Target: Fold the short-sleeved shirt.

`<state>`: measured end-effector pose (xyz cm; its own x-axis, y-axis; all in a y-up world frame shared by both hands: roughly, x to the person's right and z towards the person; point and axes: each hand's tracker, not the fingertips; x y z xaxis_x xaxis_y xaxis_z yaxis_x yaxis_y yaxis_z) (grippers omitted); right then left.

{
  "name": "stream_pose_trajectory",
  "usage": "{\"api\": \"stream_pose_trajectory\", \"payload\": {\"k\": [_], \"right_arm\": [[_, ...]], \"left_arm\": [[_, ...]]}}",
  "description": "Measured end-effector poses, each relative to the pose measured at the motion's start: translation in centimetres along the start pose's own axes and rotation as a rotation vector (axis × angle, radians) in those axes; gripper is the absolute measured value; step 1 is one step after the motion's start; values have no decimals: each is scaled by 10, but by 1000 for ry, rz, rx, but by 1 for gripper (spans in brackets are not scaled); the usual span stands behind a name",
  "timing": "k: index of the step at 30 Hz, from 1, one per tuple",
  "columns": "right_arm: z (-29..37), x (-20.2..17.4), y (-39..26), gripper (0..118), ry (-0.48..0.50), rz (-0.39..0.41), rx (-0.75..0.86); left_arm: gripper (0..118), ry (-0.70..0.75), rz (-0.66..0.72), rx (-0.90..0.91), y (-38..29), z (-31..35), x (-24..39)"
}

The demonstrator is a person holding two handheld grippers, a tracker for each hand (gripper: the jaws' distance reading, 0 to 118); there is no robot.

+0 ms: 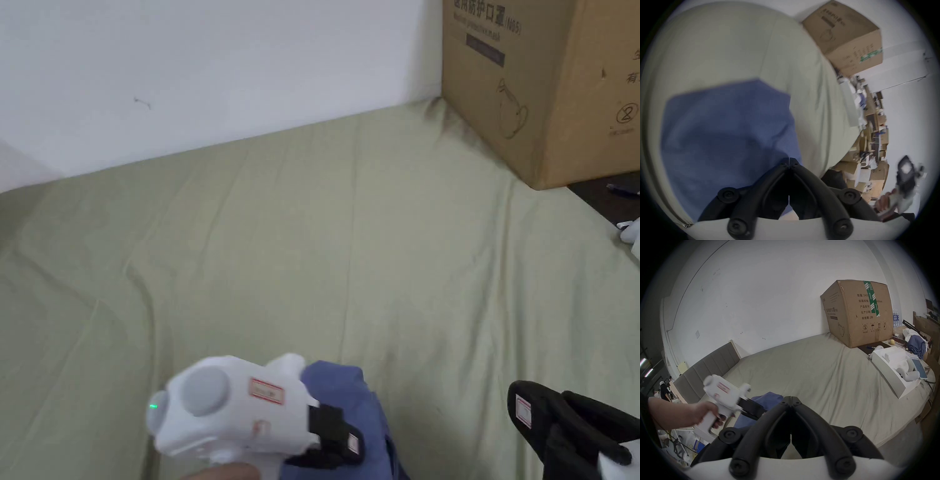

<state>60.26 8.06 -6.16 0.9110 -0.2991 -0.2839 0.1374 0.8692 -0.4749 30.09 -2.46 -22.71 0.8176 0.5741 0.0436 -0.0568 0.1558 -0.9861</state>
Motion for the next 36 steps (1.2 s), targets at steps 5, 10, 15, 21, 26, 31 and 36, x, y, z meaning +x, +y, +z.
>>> {"api": "stream_pose_trajectory", "payload": {"k": [5, 10, 15, 21, 26, 31, 36], "right_arm": [[-3, 1, 6, 0, -22, 26, -13], [3, -5, 17, 0, 5, -4, 13], [23, -29, 40, 0, 40, 63, 118], [56, -72, 59, 0, 60, 144, 346], [70, -102, 54, 0, -48, 208, 568], [68, -103, 35, 0, -117, 217, 619], [40, -91, 5, 0, -188, 263, 559]], "left_arm": [[0, -137, 17, -67, -15, -59, 17], [0, -234, -100, 144, -48, -17, 46], [0, 39, -402, 652, -92, 113, 69], [0, 382, -413, 1176, -169, 219, 80], [0, 563, -348, 1407, -212, 236, 66], [0, 672, -364, 1546, -226, 236, 61], [0, 714, -280, 1543, -226, 215, 32]]}}
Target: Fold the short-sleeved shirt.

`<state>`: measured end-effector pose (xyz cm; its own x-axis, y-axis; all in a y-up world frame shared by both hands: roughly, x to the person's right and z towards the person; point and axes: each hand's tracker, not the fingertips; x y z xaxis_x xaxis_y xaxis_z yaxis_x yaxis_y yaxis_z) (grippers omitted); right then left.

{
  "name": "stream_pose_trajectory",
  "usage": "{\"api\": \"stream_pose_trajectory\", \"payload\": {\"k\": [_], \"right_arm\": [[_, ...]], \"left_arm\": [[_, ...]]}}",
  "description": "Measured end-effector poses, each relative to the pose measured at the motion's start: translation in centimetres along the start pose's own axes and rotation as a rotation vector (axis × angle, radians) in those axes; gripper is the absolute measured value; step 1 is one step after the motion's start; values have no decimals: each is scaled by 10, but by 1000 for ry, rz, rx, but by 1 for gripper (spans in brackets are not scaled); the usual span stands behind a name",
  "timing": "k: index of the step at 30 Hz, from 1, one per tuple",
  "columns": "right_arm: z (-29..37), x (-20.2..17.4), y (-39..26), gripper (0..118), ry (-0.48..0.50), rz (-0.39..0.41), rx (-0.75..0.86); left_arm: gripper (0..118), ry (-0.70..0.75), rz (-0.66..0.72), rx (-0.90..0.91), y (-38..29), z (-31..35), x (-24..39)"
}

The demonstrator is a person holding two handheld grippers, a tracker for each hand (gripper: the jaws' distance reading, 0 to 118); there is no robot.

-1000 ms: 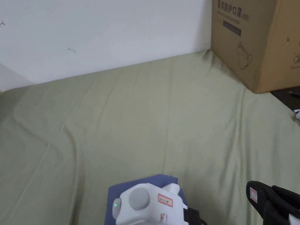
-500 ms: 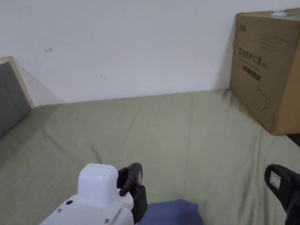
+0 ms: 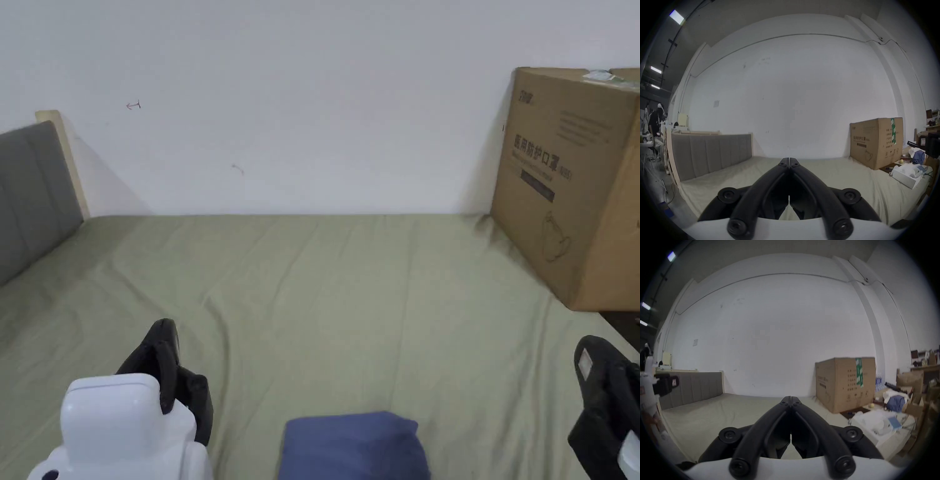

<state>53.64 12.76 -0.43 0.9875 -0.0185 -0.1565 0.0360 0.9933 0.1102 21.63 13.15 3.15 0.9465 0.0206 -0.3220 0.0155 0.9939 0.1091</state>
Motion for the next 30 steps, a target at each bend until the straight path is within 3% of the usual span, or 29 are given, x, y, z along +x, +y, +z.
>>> {"api": "stream_pose_trajectory", "payload": {"k": [2, 6, 21, 23, 25, 27, 30], "right_arm": [[4, 2, -7, 0, -34, -70, -21], [6, 3, -10, 0, -54, 50, -18], [5, 13, -16, 0, -99, -29, -67], [3, 13, -13, 0, -106, -37, -73], [-3, 12, -9, 0, -71, -67, -81], [-19, 8, -8, 0, 30, -85, -136], [-66, -6, -23, 0, 230, -50, -377]], "left_arm": [[0, -14, -15, -86, -9, -5, 0], [0, -35, -26, -96, -19, -4, 2], [0, -76, -64, -112, -23, -5, 11], [0, -134, -53, -140, -21, -8, 11], [0, -195, -59, -175, -20, -13, 10], [0, -203, -84, -171, -21, -16, 6], [0, -197, -92, -197, -24, -25, -6]]}}
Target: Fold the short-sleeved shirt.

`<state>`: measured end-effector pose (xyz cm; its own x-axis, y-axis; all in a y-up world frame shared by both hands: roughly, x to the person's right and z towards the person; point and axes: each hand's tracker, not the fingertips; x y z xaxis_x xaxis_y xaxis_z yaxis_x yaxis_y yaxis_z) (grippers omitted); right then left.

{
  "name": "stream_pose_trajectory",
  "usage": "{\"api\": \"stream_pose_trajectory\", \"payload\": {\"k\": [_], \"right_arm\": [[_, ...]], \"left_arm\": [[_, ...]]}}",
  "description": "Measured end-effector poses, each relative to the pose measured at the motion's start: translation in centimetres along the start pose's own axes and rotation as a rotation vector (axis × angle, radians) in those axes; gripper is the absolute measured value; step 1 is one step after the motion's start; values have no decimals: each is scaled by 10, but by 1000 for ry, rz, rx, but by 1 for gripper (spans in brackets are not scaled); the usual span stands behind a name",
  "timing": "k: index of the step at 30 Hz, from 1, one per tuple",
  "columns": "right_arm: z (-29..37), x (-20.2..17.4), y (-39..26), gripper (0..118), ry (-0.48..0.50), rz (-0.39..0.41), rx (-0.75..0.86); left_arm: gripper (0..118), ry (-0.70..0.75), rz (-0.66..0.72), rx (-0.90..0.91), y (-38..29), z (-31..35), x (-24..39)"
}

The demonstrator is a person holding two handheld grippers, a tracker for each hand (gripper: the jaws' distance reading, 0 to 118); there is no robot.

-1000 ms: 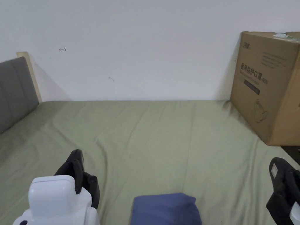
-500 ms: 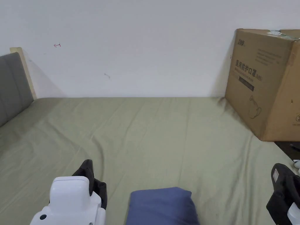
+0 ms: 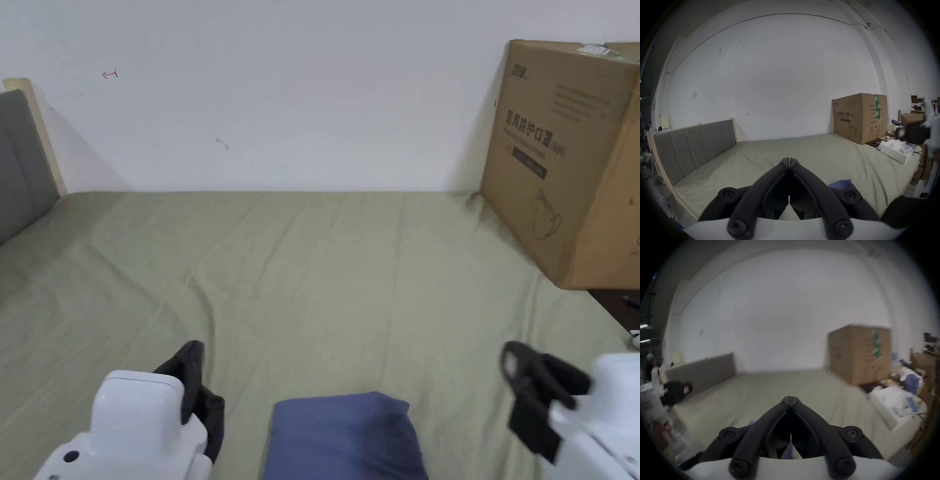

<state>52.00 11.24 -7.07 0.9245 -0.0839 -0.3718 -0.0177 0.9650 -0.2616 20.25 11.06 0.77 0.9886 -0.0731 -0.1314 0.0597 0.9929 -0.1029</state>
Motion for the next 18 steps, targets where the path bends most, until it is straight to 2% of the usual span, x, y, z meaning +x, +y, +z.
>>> {"api": "stream_pose_trajectory", "payload": {"k": [2, 4, 5, 7, 9, 11, 13, 15, 16, 17, 18], "right_arm": [[-48, 1, -11, 0, 137, -46, -265], [-91, 3, -34, 0, 181, -81, -447], [-108, 4, -45, 0, 178, -83, -513], [-141, 5, -67, 0, 106, -33, -677], [-168, 10, -95, 0, 95, 14, -824], [-179, 10, -115, 0, 121, 45, -908], [-174, 12, -120, 0, 120, 26, -867], [-177, 17, -119, 0, 130, -8, -856], [-176, 19, -120, 0, 133, -35, -862], [-177, 22, -121, 0, 136, -59, -863], [-177, 24, -121, 0, 140, -72, -863]], "left_arm": [[0, -10, 67, -63, -6, -7, -12], [0, 6, 129, -114, -16, -14, -22], [0, 11, 151, -139, -22, -17, -26], [0, -13, 196, -218, -35, -30, -37], [0, -102, 260, -351, -51, -50, -48], [0, -257, 409, -547, -74, -81, -61], [0, -403, 557, -713, -104, -115, -73], [0, -507, 640, -832, -130, -145, -79], [8, -541, 656, -870, -141, -157, -82], [26, -579, 690, -917, -150, -168, -81], [51, -625, 717, -956, -158, -179, -81]]}}
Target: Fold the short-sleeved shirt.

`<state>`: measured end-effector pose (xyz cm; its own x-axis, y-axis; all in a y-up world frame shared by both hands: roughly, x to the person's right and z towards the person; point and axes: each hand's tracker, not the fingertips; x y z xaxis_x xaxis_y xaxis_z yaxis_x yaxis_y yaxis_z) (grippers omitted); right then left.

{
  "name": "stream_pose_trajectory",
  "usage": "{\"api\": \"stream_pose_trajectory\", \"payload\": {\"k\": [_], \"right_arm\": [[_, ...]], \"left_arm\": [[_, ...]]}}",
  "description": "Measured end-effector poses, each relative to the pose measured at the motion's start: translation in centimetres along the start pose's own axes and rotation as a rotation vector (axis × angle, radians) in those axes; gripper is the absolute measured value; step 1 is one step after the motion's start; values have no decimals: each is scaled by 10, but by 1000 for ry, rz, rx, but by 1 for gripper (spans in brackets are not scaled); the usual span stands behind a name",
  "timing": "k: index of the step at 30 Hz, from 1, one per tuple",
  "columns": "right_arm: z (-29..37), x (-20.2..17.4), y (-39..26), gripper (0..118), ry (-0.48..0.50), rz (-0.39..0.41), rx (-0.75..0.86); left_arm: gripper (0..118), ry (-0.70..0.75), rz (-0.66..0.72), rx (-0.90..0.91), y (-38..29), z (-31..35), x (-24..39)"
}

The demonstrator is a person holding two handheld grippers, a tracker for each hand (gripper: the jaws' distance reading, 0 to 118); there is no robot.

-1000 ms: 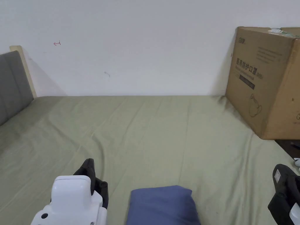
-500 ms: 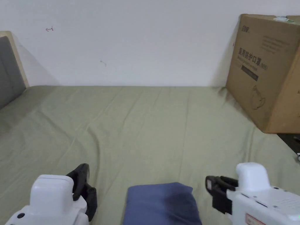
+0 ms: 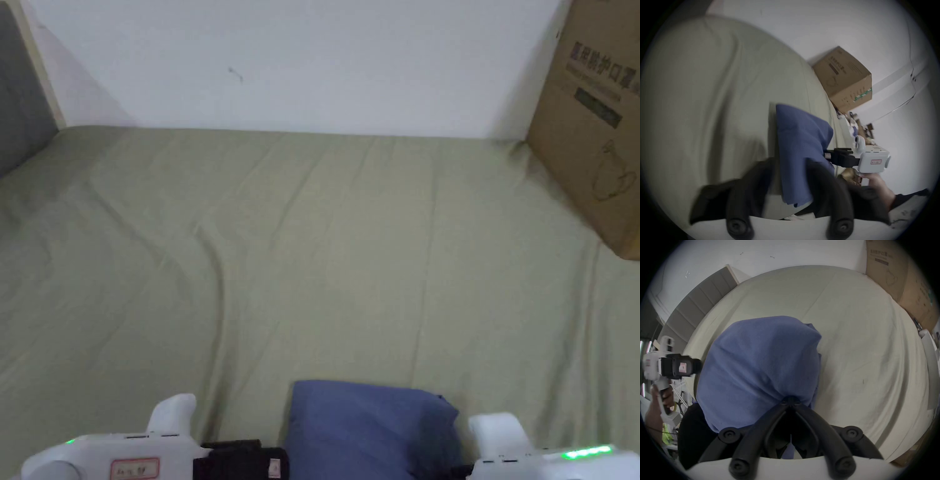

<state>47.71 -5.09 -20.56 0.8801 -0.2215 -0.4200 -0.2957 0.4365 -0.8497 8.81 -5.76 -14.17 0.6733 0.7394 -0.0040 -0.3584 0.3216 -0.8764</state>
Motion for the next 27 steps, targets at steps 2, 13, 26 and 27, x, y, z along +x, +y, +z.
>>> {"api": "stream_pose_trajectory", "payload": {"k": [2, 13, 26, 27], "right_arm": [[6, 0, -4, 0, 8, -7, 7], [1, 0, -11, 0, 11, -10, 39], [17, 4, -10, 0, 74, -100, 66], [19, 2, -10, 0, 62, -100, 70]], "left_arm": [[99, -105, 57, -79, 9, -18, -17], [109, -477, 256, -285, 30, -111, -14], [26, -170, 220, -298, 34, -95, -1], [25, -161, 197, -291, 34, -92, 4]]}}
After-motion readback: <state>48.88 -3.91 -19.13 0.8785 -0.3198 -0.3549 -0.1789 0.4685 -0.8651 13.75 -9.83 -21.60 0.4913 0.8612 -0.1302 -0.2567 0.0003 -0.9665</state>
